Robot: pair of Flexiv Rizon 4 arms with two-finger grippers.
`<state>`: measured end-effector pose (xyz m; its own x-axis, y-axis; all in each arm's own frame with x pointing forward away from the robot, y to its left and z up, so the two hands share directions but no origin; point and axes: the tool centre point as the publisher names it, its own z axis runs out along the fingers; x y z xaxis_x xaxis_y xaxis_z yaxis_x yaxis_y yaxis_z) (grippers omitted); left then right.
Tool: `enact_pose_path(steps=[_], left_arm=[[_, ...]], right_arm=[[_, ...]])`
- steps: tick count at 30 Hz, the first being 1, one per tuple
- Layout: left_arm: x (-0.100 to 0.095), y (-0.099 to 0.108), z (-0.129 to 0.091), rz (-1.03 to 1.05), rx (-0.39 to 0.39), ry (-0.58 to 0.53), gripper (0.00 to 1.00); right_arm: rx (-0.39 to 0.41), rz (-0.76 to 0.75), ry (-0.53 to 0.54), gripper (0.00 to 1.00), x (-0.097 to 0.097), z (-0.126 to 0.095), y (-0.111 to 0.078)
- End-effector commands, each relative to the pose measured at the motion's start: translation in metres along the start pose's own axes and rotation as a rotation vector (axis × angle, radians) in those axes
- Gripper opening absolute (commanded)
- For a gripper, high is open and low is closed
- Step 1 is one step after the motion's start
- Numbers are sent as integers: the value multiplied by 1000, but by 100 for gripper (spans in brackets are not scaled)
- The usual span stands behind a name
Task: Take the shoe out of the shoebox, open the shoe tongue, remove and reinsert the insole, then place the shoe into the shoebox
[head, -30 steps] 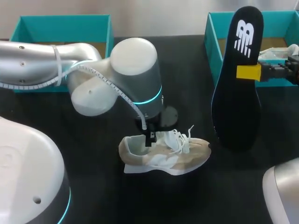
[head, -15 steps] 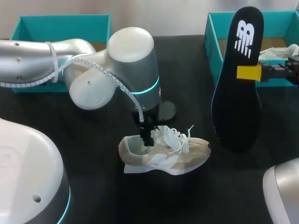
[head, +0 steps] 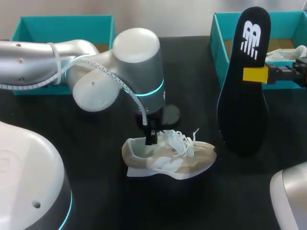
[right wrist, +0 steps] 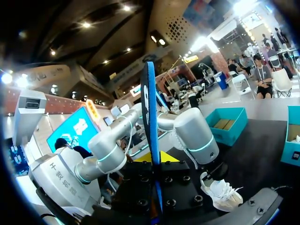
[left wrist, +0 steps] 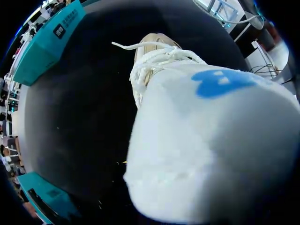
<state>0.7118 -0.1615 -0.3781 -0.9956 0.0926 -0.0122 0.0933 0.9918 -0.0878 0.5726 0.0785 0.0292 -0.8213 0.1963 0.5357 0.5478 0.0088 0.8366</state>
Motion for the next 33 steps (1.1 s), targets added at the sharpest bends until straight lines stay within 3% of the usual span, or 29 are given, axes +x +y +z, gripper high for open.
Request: enact_pose_path(steps=[1,15,24,30,33], left_arm=[[0,-3,-2,16,-4,4,0],[3,1,-51,313,63,8,0],[-5,-2,-80,666,67,-21,0],[-3,-5,-105,1103,107,-96,0],[-3,-5,-105,1103,107,-96,0]], right_arm=[[11,1,3,0,-3,3,6],[11,1,3,0,-3,3,6],[11,1,3,0,-3,3,6],[11,1,3,0,-3,3,6],[11,1,3,0,-3,3,6]])
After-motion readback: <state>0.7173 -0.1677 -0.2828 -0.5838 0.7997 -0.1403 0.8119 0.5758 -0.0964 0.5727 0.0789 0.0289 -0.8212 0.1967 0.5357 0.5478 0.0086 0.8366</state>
